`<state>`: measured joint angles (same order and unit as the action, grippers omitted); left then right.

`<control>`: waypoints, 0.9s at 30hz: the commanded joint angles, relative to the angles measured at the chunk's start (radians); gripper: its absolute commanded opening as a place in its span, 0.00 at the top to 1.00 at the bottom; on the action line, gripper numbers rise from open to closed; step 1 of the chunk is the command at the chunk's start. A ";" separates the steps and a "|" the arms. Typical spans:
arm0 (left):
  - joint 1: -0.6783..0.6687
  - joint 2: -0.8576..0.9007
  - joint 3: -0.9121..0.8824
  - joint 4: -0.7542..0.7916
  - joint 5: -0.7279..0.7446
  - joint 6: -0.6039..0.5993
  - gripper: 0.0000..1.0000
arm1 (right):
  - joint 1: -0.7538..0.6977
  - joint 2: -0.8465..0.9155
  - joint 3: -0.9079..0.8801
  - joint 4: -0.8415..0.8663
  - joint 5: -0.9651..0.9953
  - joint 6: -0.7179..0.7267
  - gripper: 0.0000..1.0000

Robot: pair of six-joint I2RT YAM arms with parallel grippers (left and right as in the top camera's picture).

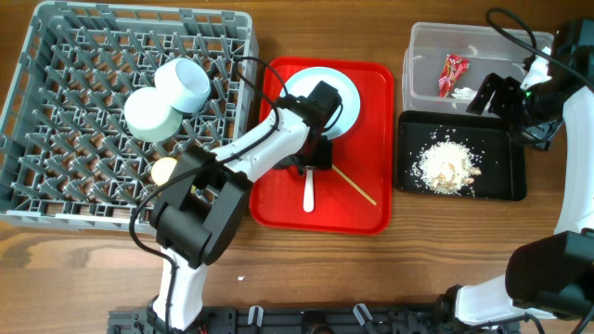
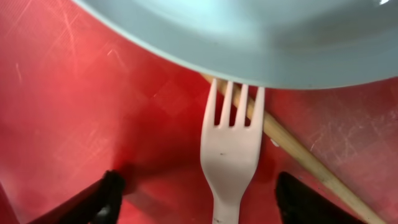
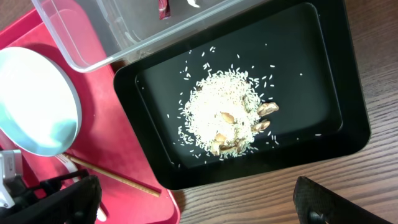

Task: Sort waste into correct bins and load items into the dishwasher rack
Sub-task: 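Grasp the white fork with the left gripper and lift it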

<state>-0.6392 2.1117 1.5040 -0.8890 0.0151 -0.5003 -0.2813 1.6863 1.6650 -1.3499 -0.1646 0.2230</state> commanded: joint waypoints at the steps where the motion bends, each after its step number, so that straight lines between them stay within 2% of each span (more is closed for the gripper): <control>1: -0.029 0.035 -0.002 0.000 0.000 -0.006 0.34 | 0.002 -0.026 0.009 -0.002 -0.016 0.012 0.00; 4: -0.044 0.036 -0.002 -0.005 -0.026 -0.007 0.36 | 0.002 -0.026 0.009 -0.002 -0.016 0.013 0.00; 8: -0.063 0.036 -0.002 -0.006 -0.036 -0.007 0.48 | 0.002 -0.026 0.009 -0.002 -0.016 0.013 0.00; 14: -0.079 0.036 -0.002 -0.006 -0.052 -0.017 0.56 | 0.002 -0.026 0.009 -0.002 -0.016 0.012 0.00; 22: -0.082 0.036 -0.002 -0.006 -0.069 -0.032 0.77 | 0.002 -0.026 0.009 -0.002 -0.016 0.012 0.00; 27: -0.082 0.036 -0.002 -0.009 -0.069 -0.033 0.81 | 0.002 -0.026 0.009 -0.003 -0.016 0.013 0.00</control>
<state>-0.7147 2.1151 1.5040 -0.8940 -0.0406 -0.5224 -0.2813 1.6863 1.6650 -1.3499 -0.1646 0.2230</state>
